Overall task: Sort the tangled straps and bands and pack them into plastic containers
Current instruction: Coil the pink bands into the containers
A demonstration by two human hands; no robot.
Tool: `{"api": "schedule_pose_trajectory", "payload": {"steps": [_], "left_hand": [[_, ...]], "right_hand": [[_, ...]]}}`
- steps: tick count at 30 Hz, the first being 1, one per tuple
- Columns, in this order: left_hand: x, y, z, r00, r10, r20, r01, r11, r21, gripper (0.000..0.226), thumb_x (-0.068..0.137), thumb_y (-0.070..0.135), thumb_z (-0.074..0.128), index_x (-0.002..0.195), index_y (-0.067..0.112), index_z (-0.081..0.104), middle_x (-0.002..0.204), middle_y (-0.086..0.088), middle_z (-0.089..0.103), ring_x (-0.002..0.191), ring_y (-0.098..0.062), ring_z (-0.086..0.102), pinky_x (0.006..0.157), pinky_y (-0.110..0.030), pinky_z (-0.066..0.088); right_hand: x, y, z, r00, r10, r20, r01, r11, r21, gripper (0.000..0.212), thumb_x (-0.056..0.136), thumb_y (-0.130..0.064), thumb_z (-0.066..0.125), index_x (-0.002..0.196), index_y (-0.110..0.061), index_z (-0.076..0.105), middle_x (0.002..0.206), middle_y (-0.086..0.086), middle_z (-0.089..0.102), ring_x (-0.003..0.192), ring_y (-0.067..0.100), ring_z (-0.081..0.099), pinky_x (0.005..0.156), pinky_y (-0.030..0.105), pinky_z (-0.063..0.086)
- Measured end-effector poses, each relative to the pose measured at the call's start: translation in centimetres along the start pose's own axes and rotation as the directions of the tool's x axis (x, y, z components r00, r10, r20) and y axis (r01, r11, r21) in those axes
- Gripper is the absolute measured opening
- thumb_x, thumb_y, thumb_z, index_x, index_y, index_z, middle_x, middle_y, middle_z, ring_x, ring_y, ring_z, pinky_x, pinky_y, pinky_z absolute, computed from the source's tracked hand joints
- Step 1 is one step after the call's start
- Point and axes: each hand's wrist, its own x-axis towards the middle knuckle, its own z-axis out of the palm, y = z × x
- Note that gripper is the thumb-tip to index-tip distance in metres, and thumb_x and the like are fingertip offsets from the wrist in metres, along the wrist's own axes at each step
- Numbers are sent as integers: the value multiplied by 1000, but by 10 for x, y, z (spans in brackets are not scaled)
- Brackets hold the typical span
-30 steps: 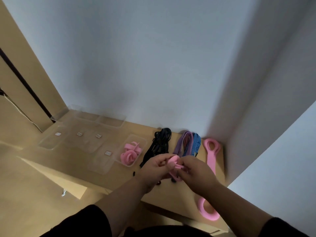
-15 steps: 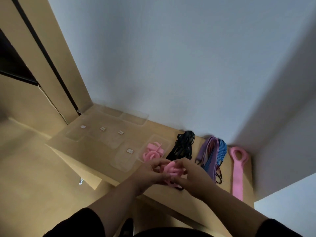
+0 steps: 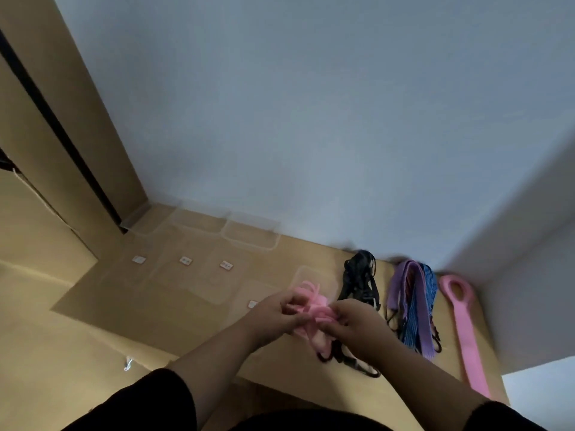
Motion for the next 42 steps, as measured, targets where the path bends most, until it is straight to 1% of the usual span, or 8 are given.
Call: {"api": "schedule_pose_trajectory", "payload": {"steps": [11,16,20,23,29,33,37,42], "left_hand": [[62,11,-41,992,105,73,-127,898,421,33,87,29,72,119,28,63,106,13,62,88,-6,62,78,-26,56],[80,9,-41,995,86,56,-103,820,563,16,94,34,62,106,26,69,97,12,65,83,-5,58,67,-17,42],[93,6,-43,1000,10,-6,-4,761,649,24,92,40,63,106,21,66,103,4,67,93,-17,62,80,-32,52],[106,-5,-38,996,78,50,-86,594,800,41,93,51,53,125,26,56,121,8,56,113,-16,54,91,-30,46],[128,-21,-25,989,37,142,-147,315,938,55,92,54,50,143,37,43,150,12,41,126,-24,42,98,-38,38],[135,-24,-22,993,-31,111,-99,255,962,49,94,50,45,140,34,47,147,9,44,126,-27,35,99,-39,30],[136,-30,-20,993,-42,109,-97,223,970,47,97,48,40,140,30,48,141,2,44,122,-27,36,98,-40,30],[139,-34,-21,991,-60,122,-104,251,962,46,96,45,42,140,31,46,140,4,46,119,-27,38,96,-40,31]], "right_hand": [[57,-20,2,962,198,-188,-197,980,22,13,91,-39,64,83,-29,67,72,-7,65,67,4,60,66,31,53],[82,-7,11,957,228,-179,-231,973,1,17,90,-36,65,102,-25,69,89,-10,68,84,8,62,78,33,53],[98,10,21,939,324,-116,-321,946,45,46,89,-38,71,129,-23,54,113,-6,67,98,14,65,83,29,52],[108,26,30,949,296,-108,-310,937,-159,44,88,-48,66,127,-30,56,106,-6,68,89,12,64,79,30,55],[117,44,32,978,182,-102,-208,869,-449,42,95,-58,46,131,-37,55,123,-4,52,111,17,44,94,34,38],[129,50,35,990,118,-81,-143,839,-524,32,96,-51,50,119,-31,58,111,-3,59,103,19,52,86,36,38],[132,57,45,996,59,-65,-87,769,-633,25,71,-35,81,84,-26,61,76,-4,62,73,22,58,66,36,40],[134,60,53,1000,-4,-30,-17,737,-676,25,62,-25,80,76,-24,59,68,-3,63,68,24,57,64,37,40]]}}
